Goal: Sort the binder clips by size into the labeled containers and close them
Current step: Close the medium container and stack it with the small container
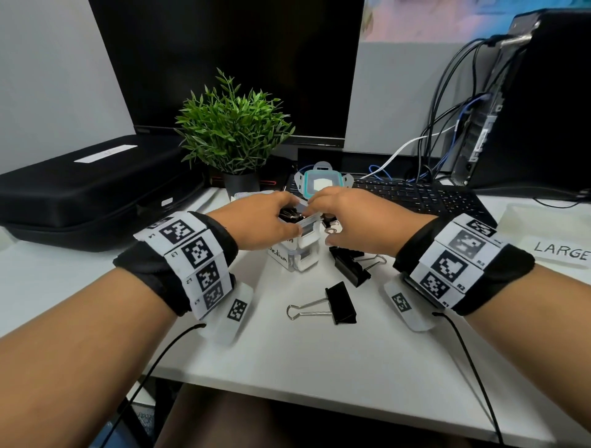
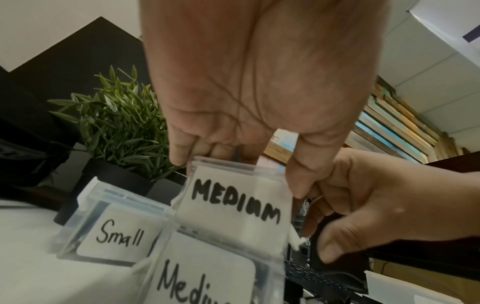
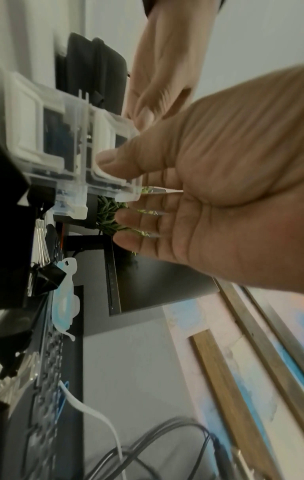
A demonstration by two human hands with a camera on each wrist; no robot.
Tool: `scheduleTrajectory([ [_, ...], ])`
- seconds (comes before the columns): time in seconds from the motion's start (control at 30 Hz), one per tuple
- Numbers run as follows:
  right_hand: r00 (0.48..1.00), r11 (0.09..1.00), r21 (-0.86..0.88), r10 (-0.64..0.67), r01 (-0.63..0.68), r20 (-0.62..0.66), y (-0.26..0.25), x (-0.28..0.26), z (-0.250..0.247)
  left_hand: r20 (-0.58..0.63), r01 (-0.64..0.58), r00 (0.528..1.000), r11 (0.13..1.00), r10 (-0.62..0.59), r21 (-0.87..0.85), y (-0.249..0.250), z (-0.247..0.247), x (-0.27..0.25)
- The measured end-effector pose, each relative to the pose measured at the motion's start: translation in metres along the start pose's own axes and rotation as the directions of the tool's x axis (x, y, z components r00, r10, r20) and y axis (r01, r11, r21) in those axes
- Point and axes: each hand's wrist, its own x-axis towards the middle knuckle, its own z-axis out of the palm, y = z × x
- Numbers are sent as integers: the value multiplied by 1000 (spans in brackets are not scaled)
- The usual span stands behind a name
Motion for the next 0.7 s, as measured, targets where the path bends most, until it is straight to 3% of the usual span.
scheduleTrajectory([
  [0.47, 999, 933, -360, -38, 25, -29, -13, 8, 10, 141, -13, 990, 984, -13, 179, -3, 0, -2],
  [0.7, 999, 950, -310, -52, 48, -6, -3, 6, 10, 123, -39, 992, 945, -2, 324, -2, 6, -3],
])
